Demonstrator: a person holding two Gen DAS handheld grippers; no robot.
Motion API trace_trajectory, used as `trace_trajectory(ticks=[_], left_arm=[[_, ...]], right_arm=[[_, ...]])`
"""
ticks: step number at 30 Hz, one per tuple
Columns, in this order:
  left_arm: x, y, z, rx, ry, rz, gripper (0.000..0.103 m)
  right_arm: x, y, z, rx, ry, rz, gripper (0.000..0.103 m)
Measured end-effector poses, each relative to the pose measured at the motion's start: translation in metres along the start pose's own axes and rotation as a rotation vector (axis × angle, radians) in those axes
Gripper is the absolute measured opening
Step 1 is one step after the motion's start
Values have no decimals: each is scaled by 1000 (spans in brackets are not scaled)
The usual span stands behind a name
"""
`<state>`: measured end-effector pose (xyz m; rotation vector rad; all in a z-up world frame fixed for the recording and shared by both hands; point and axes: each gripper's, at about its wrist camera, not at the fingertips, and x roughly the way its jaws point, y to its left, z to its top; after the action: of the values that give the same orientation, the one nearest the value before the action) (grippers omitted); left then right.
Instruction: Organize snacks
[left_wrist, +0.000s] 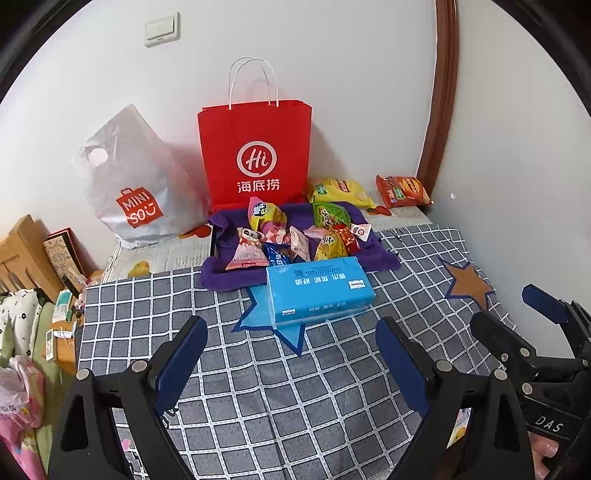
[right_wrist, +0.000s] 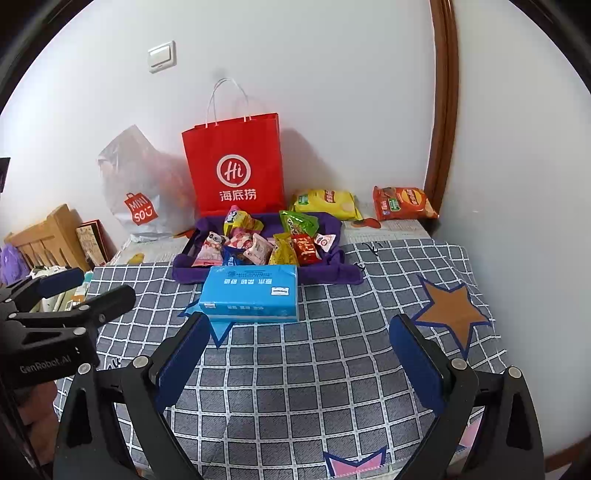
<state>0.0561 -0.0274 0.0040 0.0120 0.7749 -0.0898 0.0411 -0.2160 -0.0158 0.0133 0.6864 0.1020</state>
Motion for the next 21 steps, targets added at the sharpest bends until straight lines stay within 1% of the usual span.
trace_trajectory(ticks=[21], left_arm=[[-1, -1, 0, -1, 2, -2, 92]], right_arm=[[-2, -4, -1, 1, -3, -10, 97]])
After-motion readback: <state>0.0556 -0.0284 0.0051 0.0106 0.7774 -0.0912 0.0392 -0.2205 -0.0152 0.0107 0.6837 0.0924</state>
